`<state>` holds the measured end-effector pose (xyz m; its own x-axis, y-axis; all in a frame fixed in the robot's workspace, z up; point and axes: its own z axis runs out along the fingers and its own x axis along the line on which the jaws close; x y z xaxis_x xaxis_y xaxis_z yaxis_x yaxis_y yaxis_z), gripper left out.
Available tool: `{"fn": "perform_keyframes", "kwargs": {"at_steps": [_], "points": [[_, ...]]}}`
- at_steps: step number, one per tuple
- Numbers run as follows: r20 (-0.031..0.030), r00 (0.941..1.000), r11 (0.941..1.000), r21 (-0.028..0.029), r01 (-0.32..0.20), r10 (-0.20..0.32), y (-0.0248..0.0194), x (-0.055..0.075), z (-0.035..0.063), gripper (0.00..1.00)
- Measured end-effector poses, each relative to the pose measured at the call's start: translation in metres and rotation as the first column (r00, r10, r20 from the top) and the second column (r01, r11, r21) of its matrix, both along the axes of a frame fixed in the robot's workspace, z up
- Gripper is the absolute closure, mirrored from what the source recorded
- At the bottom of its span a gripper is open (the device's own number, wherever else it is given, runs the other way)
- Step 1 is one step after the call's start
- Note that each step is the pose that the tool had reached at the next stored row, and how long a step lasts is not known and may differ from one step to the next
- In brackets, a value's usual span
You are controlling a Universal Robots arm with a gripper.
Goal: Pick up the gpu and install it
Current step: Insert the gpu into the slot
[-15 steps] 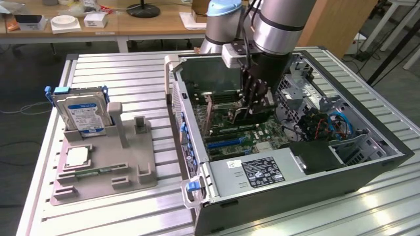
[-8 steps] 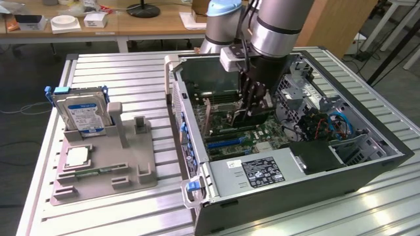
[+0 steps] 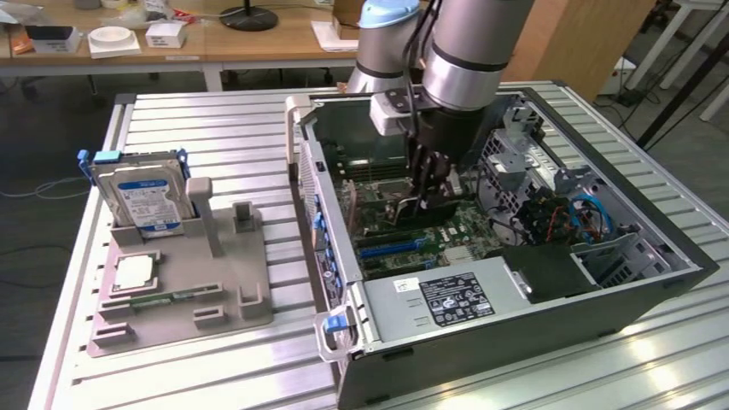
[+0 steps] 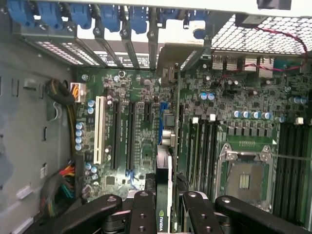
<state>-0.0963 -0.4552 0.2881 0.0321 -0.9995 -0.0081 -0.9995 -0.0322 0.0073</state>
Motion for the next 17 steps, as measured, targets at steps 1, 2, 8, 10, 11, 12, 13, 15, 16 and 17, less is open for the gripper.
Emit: {"fn": "perform_keyframes", "kwargs": {"at_steps": [1, 2, 8, 10, 11, 12, 13, 15, 16, 17], "points": [[0.0005, 1.0000, 1.0000, -0.0001, 0.000, 0.000, 0.0000, -0.001, -0.0018, 0.74], [0.0010, 1.0000, 1.0000, -0.0002, 0.000, 0.000, 0.0000, -0.002, -0.0038, 0.74], [0.0028, 1.0000, 1.0000, -0.0003, 0.000, 0.000, 0.0000, -0.003, -0.0104, 0.74], [0.0027, 1.0000, 1.0000, -0.0004, 0.000, 0.000, -0.0007, -0.003, -0.0115, 0.74], [0.0027, 1.0000, 1.0000, -0.0004, 0.000, 0.000, -0.0009, -0.003, -0.0122, 0.74], [0.0026, 1.0000, 1.0000, -0.0005, 0.000, 0.000, -0.0009, -0.004, -0.0133, 0.74], [0.0027, 1.0000, 1.0000, -0.0005, 0.000, 0.000, -0.0009, -0.006, -0.0146, 0.74], [0.0027, 1.0000, 1.0000, -0.0008, 0.000, 0.000, -0.0009, -0.009, -0.0172, 0.74], [0.0028, 1.0000, 1.0000, -0.0012, 0.000, 0.000, -0.0009, -0.010, -0.0183, 0.74], [0.0027, 1.0000, 1.0000, -0.0015, 0.000, 0.000, -0.0009, -0.010, -0.0191, 0.74]]}}
